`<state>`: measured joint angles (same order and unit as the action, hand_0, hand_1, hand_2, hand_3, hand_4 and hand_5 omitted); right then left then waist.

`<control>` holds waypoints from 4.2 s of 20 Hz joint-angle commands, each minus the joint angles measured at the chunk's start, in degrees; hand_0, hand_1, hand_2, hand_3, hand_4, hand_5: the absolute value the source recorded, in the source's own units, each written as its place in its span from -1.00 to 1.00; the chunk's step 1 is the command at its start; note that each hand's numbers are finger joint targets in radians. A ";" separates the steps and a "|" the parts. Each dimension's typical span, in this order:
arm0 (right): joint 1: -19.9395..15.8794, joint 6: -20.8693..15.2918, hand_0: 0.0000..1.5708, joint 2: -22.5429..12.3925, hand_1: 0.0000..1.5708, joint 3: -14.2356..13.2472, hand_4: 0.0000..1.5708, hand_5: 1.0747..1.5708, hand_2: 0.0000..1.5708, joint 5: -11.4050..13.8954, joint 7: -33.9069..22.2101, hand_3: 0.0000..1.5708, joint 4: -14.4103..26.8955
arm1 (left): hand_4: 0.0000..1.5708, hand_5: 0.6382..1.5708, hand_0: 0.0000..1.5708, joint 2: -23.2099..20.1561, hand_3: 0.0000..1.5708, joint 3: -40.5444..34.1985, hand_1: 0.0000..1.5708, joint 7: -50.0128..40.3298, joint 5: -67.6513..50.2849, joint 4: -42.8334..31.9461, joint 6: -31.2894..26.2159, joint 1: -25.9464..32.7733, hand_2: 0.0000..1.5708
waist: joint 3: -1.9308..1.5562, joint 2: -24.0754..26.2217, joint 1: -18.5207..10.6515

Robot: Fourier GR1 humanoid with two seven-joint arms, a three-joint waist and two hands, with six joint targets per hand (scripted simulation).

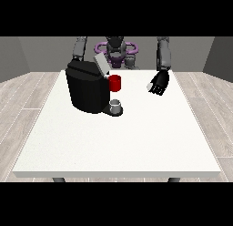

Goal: Insert the coffee pod into the coffee machine and close the lid

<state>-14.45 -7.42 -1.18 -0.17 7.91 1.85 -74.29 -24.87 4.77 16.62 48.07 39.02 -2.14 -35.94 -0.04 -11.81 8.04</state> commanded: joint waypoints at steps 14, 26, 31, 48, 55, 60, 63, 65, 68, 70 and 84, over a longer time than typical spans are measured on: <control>0.04 -5.78 -1.00 0.07 -1.00 -1.76 -1.00 1.00 -1.00 4.32 4.01 -1.00 12.51 | -0.29 1.00 0.81 2.70 0.71 -2.32 0.81 -2.04 -4.92 6.47 -19.47 -11.85 0.79 | 0.01 7.13 -3.31; -3.79 -2.40 -1.00 1.11 -1.00 1.41 -1.00 1.00 -1.00 2.70 0.37 -1.00 7.01 | -0.34 1.00 0.22 6.98 0.73 -7.97 0.22 -12.84 -7.17 4.57 -21.74 -21.65 0.48 | 0.03 6.89 3.59; -5.70 -1.56 -1.00 0.78 -1.00 2.46 -1.00 1.00 -1.00 4.19 2.65 -1.00 5.49 | -0.38 1.00 0.61 2.38 0.62 -12.37 0.61 -16.03 -8.63 2.76 -23.28 -30.02 0.65 | 0.03 2.29 7.31; -9.07 -3.15 -1.00 -0.46 -1.00 -0.37 -1.00 1.00 -1.00 2.87 -2.76 -1.00 0.10 | -0.40 1.00 0.51 0.71 0.56 -11.75 0.51 -13.47 -6.81 -0.45 -23.40 -33.28 0.61 | 0.02 -2.33 9.35; -12.10 -3.65 -1.00 -2.21 -1.00 -3.39 -1.00 1.00 -1.00 1.94 -2.54 -1.00 1.99 | -0.45 1.00 0.58 1.17 0.56 -11.10 0.58 -12.43 -5.97 -0.17 -22.59 -34.66 0.64 | 0.02 -4.69 7.54; -11.11 -1.62 -1.00 -2.73 -1.00 -3.08 -0.76 1.00 -1.00 1.12 -1.70 -1.00 2.11 | -0.44 1.00 0.51 3.42 0.52 -11.68 0.51 -14.90 -5.99 -1.36 -20.96 -34.85 0.57 | 0.02 -4.36 9.07; -12.01 -1.68 -1.00 -3.07 -1.00 -2.51 -0.83 1.00 -1.00 1.51 -3.08 -1.00 -0.71 | -0.47 1.00 0.52 1.93 0.53 -11.54 0.52 -11.79 -5.19 -2.20 -19.32 -33.46 0.59 | 0.04 -5.31 10.08; -10.29 -3.93 -1.00 -1.67 -1.00 -3.27 -1.00 1.00 -1.00 1.83 -0.33 -1.00 2.38 | -0.46 1.00 0.49 0.10 0.52 -11.34 0.49 -11.49 -5.39 -1.26 -22.68 -35.44 0.57 | 0.02 -5.03 7.74; -11.28 -4.72 -1.00 -1.40 -1.00 -2.59 -0.78 1.00 -1.00 3.01 0.56 -1.00 3.05 | -0.47 1.00 0.55 -0.23 0.53 -12.48 0.55 -13.33 -6.04 -2.17 -23.82 -38.79 0.60 | 0.01 -6.40 8.78; -10.29 -4.74 -1.00 -0.47 -1.00 -1.07 -0.79 1.00 -1.00 3.34 -3.42 -1.00 -0.12 | -0.51 1.00 0.57 -0.66 0.54 -12.51 0.57 -10.39 -5.53 -2.92 -21.11 -35.62 0.61 | 0.05 -4.71 9.65; -13.24 -1.58 -1.00 -4.91 -1.00 -4.59 -1.00 1.00 -1.00 0.84 -4.38 -1.00 1.33 | -1.00 1.00 0.55 -2.79 0.41 -9.78 0.55 -8.85 -1.56 -2.79 -19.79 -36.70 0.56 | 0.04 -4.69 9.10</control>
<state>-26.91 -10.43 -4.64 -4.05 9.63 1.06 -71.99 -26.47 -6.37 6.33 45.05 36.99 -21.12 -73.99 -0.05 -18.67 17.33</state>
